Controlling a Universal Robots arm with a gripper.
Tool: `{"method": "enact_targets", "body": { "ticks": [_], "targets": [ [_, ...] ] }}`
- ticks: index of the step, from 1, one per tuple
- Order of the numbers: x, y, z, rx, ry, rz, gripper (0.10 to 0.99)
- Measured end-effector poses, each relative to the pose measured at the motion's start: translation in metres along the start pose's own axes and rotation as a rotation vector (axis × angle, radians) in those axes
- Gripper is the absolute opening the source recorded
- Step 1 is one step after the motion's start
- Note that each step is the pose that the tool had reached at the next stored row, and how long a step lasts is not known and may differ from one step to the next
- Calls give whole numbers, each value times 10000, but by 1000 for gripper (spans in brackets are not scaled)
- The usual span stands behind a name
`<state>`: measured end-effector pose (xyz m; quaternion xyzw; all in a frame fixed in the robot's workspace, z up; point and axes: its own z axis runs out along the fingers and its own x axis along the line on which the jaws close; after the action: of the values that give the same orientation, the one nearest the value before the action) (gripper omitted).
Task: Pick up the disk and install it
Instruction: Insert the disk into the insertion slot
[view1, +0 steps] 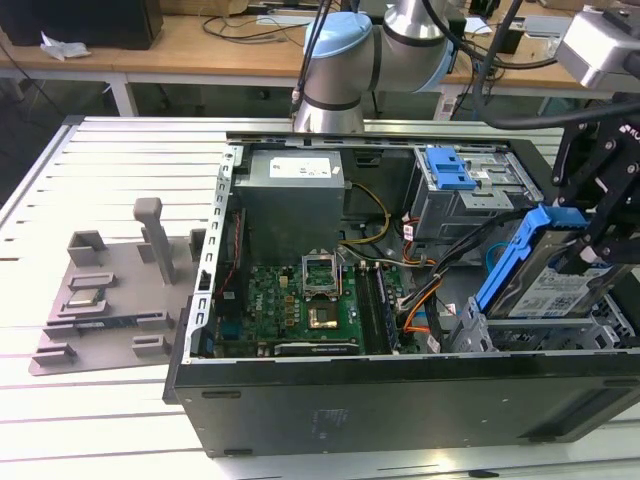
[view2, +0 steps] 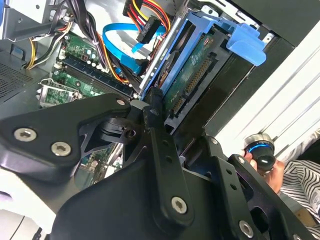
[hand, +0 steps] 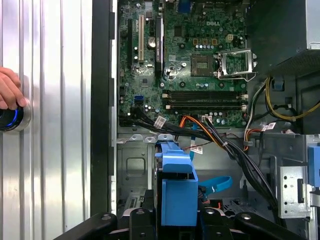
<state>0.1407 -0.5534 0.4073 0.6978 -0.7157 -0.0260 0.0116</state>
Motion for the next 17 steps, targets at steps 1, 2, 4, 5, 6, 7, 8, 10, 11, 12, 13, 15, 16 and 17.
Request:
{"method": "enact_targets", "body": {
  "ticks": [1, 2, 4, 5, 6, 7, 8, 10, 11, 12, 13, 15, 16, 17],
  "targets": [
    [0, 0, 5, 1, 1, 0, 365],
    [0, 0, 12, 1, 1, 0, 365],
    [1, -1, 24, 0, 0, 0, 365],
    [1, -2, 35, 0, 1, 0, 365],
    [1, -2, 44, 0, 0, 0, 365],
    [1, -3, 54, 0, 0, 0, 365],
    [1, -3, 62, 0, 1, 0, 365],
    [2, -4, 80, 0, 0, 0, 365],
    [2, -5, 92, 1, 1, 0, 365],
    [2, -6, 104, 0, 1, 0, 365],
    [3, -7, 133, -1, 2, 0, 365],
    [3, -9, 167, 1, 3, 1, 365],
    [4, -10, 183, 0, 3, 1, 365],
    [4, -10, 191, 0, 2, 0, 365]
  ]
}}
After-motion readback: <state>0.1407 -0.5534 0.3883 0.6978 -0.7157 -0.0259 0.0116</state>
